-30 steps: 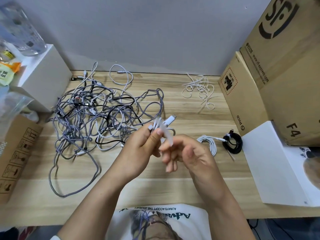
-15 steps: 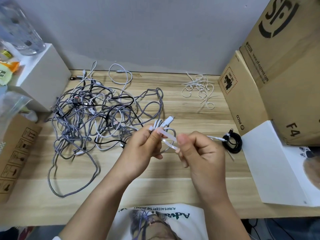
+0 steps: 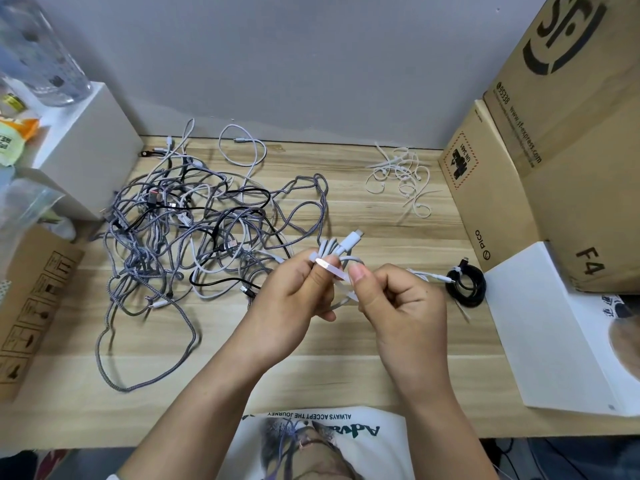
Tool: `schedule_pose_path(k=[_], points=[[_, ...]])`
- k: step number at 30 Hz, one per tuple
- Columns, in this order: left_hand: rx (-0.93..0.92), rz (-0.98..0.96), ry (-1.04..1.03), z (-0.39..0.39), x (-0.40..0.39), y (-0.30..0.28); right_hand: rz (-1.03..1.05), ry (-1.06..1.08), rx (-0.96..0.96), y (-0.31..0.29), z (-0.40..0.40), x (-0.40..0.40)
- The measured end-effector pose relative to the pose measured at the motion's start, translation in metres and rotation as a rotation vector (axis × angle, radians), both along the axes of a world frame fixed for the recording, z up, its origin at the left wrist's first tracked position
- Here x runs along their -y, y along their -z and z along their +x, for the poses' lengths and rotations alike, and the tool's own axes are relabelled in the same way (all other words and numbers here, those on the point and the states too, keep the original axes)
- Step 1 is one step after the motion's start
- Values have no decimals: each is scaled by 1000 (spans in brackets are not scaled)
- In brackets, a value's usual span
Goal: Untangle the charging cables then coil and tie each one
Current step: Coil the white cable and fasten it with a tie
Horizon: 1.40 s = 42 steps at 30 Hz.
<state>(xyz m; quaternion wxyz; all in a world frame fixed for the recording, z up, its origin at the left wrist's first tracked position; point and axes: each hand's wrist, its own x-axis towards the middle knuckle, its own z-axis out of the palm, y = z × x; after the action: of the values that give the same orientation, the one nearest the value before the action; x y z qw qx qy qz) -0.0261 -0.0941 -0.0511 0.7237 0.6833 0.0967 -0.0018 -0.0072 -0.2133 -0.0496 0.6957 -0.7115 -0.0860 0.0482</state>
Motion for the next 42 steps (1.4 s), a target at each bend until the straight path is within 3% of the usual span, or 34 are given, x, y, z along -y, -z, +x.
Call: schedule_pose_path(k=[6, 13, 16, 22, 31, 35, 39, 42], points=[[15, 103, 20, -1, 1, 0, -1, 48, -20, 2, 0, -1], [95, 560, 18, -2, -2, 17, -17, 62, -61, 3, -2, -5], [145, 669, 34, -4, 2, 18, -39, 66, -7, 2, -7, -10], [148, 805, 227, -3, 0, 20, -212, 72, 44, 22, 5, -6], [207, 731, 404, -5, -8, 26, -542, -40, 222, 22, 13, -1], [203, 621, 334, -6, -2, 30, -583, -3, 292, 15, 10, -5], [68, 428, 373, -5, -1, 60, -304, -93, 184, -4, -2, -7], [-60, 163, 294, -7, -11, 69, -131, -251, 123, -19, -13, -7]])
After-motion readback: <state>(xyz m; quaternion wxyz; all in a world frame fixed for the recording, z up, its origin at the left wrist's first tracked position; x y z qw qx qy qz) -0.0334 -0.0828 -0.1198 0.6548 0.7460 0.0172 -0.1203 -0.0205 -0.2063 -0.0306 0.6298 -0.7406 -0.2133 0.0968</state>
